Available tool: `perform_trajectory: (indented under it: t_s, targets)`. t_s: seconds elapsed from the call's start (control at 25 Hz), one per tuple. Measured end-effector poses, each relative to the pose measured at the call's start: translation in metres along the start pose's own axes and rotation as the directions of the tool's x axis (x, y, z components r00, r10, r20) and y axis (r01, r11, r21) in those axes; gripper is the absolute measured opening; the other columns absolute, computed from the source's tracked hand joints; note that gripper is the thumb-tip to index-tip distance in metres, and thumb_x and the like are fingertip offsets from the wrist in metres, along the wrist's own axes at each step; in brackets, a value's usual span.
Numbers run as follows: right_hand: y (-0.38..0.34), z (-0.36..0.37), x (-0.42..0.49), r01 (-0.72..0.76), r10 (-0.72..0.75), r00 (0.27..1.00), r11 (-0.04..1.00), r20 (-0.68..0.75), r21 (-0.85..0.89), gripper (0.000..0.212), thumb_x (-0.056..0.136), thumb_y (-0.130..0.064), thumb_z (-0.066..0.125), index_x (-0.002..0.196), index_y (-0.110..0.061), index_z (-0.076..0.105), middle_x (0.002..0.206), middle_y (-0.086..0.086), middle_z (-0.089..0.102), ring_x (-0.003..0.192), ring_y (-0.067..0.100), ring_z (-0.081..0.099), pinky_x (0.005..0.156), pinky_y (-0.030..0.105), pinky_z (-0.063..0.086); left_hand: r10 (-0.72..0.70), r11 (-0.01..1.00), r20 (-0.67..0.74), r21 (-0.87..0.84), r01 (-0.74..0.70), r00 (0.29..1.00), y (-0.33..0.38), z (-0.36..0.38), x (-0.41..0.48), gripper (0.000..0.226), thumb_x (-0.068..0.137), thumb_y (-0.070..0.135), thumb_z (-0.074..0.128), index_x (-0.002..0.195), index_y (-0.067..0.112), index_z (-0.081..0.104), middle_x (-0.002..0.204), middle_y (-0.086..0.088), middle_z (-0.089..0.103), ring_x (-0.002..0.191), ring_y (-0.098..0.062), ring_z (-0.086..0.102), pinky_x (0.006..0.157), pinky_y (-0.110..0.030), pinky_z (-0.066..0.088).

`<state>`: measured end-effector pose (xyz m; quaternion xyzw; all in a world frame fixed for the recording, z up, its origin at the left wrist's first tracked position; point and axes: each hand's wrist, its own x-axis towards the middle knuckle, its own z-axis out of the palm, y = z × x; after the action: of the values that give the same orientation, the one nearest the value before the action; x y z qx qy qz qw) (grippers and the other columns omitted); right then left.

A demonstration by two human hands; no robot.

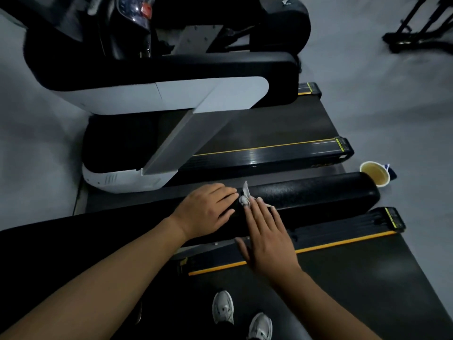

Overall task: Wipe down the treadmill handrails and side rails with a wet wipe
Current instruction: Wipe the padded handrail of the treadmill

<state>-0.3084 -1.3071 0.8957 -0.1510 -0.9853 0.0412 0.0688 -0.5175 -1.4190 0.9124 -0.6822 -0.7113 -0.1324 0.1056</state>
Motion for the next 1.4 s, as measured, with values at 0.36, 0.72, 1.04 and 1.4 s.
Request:
perform_trajectory:
  t_s: [0.36,0.72,1.04,1.4]
  targets:
    - [0.011,0.007,0.004,-0.132,0.133,0.991,0.991,-0.024,0.032,0.075,0.105,-0.053,0.041,0.159,-0.002,0.028,0.168,0.017,0.021,0.159,0.028,0.011,0.127,0.047,0.017,-0.002,0.999,-0.008,0.032,0.002,1.0,0.003,0.001,0.0,0.041,0.103,0.032,0.053,0.134,0.008,0.064,0.131,-0.009,0.066,0.116,-0.026,0.061,0.103,-0.038,0.05]
    - [0.003,0.001,0.021,-0.084,0.084,0.996,0.993,0.001,0.077,0.076,0.106,-0.06,0.033,0.158,-0.005,0.032,0.167,0.014,0.027,0.158,0.027,0.015,0.127,0.047,0.014,-0.002,0.999,-0.022,0.043,0.003,1.0,0.004,0.002,0.001,0.041,0.102,0.03,0.052,0.133,0.006,0.064,0.129,-0.011,0.067,0.115,-0.027,0.061,0.104,-0.039,0.05]
    - [0.017,-0.015,0.069,-0.089,0.08,0.993,0.99,0.084,0.108,0.083,0.104,-0.066,0.012,0.148,-0.006,0.05,0.15,0.014,0.054,0.144,0.029,0.044,0.127,0.044,0.021,-0.005,0.999,-0.038,0.034,0.006,0.999,0.003,0.002,0.001,0.041,0.103,0.029,0.05,0.13,0.003,0.066,0.128,-0.014,0.068,0.114,-0.028,0.063,0.103,-0.04,0.051]
    - [0.008,-0.019,0.086,-0.017,0.0,0.998,0.973,0.07,0.232,0.081,0.103,-0.068,0.013,0.14,-0.011,0.059,0.134,0.008,0.066,0.128,0.025,0.057,0.122,0.041,0.028,-0.064,0.997,-0.034,-0.036,0.063,0.997,0.004,-0.001,0.003,0.033,0.095,0.026,0.058,0.118,0.004,0.068,0.117,-0.013,0.068,0.106,-0.028,0.062,0.1,-0.037,0.049]
